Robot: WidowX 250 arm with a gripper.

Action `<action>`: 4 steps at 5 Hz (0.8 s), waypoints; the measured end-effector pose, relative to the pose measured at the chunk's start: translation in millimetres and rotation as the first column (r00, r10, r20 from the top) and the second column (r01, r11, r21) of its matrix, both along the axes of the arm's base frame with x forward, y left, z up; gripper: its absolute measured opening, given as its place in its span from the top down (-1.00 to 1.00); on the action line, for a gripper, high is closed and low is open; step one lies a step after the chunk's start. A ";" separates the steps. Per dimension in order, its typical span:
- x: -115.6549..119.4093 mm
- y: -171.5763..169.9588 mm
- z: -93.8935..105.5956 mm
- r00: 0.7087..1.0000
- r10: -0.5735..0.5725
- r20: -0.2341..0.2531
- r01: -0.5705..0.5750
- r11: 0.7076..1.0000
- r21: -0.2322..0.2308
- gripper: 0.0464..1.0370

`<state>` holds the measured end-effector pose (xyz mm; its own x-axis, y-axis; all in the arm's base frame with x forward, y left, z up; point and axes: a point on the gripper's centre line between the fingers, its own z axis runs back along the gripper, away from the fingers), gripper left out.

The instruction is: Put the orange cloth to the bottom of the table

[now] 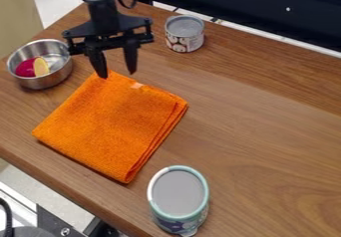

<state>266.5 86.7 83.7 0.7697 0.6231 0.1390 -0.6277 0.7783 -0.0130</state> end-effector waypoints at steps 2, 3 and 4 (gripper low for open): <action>15.2 -26.2 -3.0 0.966 -0.255 0.030 0.251 0.962 0.108 -0.92; 22.7 -20.9 1.6 0.935 -0.352 0.053 0.342 0.929 0.138 -0.92; 37.3 4.5 6.6 0.929 -0.355 0.105 0.328 0.920 0.214 -0.92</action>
